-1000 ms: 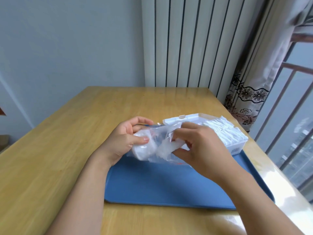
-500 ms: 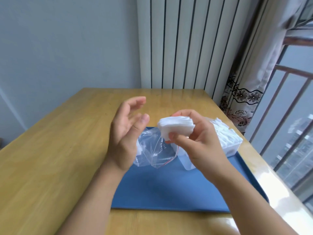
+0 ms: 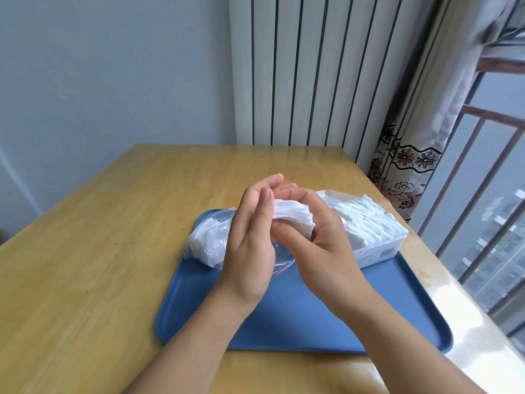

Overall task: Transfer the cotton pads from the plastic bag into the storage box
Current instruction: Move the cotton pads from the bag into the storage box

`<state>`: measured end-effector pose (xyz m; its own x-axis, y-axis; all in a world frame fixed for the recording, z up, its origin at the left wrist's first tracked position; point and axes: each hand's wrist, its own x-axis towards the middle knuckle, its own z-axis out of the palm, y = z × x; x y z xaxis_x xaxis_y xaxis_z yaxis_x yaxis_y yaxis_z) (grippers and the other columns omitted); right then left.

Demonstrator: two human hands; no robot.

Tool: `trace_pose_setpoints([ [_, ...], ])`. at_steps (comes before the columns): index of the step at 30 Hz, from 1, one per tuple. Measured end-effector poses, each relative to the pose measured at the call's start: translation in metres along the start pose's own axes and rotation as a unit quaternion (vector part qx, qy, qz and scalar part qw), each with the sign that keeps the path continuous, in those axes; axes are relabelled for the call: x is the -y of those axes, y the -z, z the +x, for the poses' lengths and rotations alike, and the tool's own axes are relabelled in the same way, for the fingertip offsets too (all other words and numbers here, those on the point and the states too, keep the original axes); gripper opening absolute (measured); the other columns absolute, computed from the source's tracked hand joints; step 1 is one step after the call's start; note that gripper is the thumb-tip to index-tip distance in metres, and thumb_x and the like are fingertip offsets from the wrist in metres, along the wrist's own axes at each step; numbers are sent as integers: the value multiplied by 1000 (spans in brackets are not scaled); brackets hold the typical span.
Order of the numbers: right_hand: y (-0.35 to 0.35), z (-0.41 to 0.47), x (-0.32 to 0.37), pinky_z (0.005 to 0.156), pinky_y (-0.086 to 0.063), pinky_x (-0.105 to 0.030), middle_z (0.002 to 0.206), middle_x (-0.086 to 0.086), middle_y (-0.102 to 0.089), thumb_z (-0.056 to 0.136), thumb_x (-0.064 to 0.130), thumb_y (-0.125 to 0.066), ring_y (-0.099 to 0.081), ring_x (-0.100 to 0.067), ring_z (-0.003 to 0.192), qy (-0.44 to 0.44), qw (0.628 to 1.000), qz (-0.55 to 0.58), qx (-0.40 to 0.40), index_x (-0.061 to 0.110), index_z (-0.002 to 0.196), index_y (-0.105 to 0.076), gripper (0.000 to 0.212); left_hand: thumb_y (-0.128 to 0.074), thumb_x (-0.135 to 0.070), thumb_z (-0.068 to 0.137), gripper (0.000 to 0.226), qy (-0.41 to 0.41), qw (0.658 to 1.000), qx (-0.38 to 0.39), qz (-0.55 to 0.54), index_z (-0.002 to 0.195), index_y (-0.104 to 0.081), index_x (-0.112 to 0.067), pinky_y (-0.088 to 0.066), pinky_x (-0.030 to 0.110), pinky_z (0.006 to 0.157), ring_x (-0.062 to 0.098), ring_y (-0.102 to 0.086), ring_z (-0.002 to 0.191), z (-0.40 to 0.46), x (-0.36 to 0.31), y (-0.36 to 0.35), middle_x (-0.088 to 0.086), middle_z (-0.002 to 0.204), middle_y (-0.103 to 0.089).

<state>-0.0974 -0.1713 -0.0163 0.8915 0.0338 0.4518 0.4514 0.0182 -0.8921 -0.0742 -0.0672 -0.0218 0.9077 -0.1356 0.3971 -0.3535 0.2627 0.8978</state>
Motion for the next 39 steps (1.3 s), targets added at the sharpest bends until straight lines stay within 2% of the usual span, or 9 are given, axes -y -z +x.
trace_pose_setpoints([
  [3, -1, -1, -3, 80, -55, -37, 100, 1, -70, 102, 18, -59, -68, -23, 92, 0, 999, -52, 2, 21, 110, -59, 9, -37, -44, 98, 39, -1, 1000, 6, 5, 125, -60, -29, -53, 25, 92, 9, -65, 117, 2, 4, -2, -6, 123, -71],
  [6, 3, -1, -8, 72, -48, -20, 100, 9, -66, 103, 29, -57, -64, -7, 88, -27, 996, -86, -6, 19, 111, -54, 13, -34, -38, 100, 40, -9, 1000, 9, -10, 125, -61, -24, -51, 31, 101, 12, -63, 121, 2, 7, -2, -2, 123, -71],
  [11, 4, 2, -4, 59, -39, -28, 76, -4, -50, 94, 48, -54, -46, -19, 69, -131, 991, 10, -10, 22, 100, -55, 28, -36, -40, 104, 36, -34, 998, 30, 32, 110, -58, -12, -53, 22, 57, 6, -65, 71, -2, 1, -5, -3, 110, -71],
  [16, 6, 5, -2, 45, -38, -26, 72, -10, -48, 97, 52, -55, -46, -14, 54, -134, 988, 70, -15, 5, 113, -60, 49, -37, -36, 103, 32, -32, 998, 28, 50, 107, -54, -9, -46, 31, 42, 17, -57, 45, -2, 2, -7, -3, 79, -66],
  [22, 16, 10, -1, 41, -33, -19, 56, 1, -47, 78, 43, -79, -41, -10, 47, -40, 994, -31, -96, 0, 71, -56, 49, -39, -16, 108, 11, 7, 998, 33, 57, 110, -50, -15, -49, 15, 68, 2, -64, 81, -5, 4, -4, -18, 89, -70],
  [25, 37, 15, 5, 45, -39, -21, 59, -4, -51, 67, 35, -91, -49, -12, 53, -45, 994, -90, -45, -3, 67, -59, 49, -45, -38, 94, 31, 95, 993, 61, -24, 118, -56, -23, -56, 31, 65, 20, -70, 88, 1, 2, 2, 1, 102, -75],
  [31, 48, 15, 1, 55, -45, -21, 79, -18, -68, 68, 16, -93, -52, -11, 56, -71, 981, -175, 34, 27, 114, -69, 53, -53, -50, 95, 45, 159, 980, 118, 5, 127, -55, -18, -61, 42, 67, 28, -74, 95, -1, 2, -2, 12, 115, -73],
  [35, 25, 9, -1, 78, -58, -43, 112, 10, -68, 76, 27, -67, -66, -14, 94, -66, 988, -124, -56, 42, 125, -62, 52, -37, -49, 100, 52, 123, 988, 77, -47, 128, -54, -9, -60, 39, 72, 29, -73, 102, -1, 10, -7, 14, 116, -73],
  [39, 5, 0, 0, 107, -48, -53, 141, 33, -46, 78, 59, -51, -39, 7, 138, -93, 995, -32, -33, 54, 146, -35, 70, -38, -56, 94, 59, 118, 990, 47, -55, 127, -56, -10, -59, 31, 76, 24, -72, 107, -1, 9, -6, 16, 120, -70],
])
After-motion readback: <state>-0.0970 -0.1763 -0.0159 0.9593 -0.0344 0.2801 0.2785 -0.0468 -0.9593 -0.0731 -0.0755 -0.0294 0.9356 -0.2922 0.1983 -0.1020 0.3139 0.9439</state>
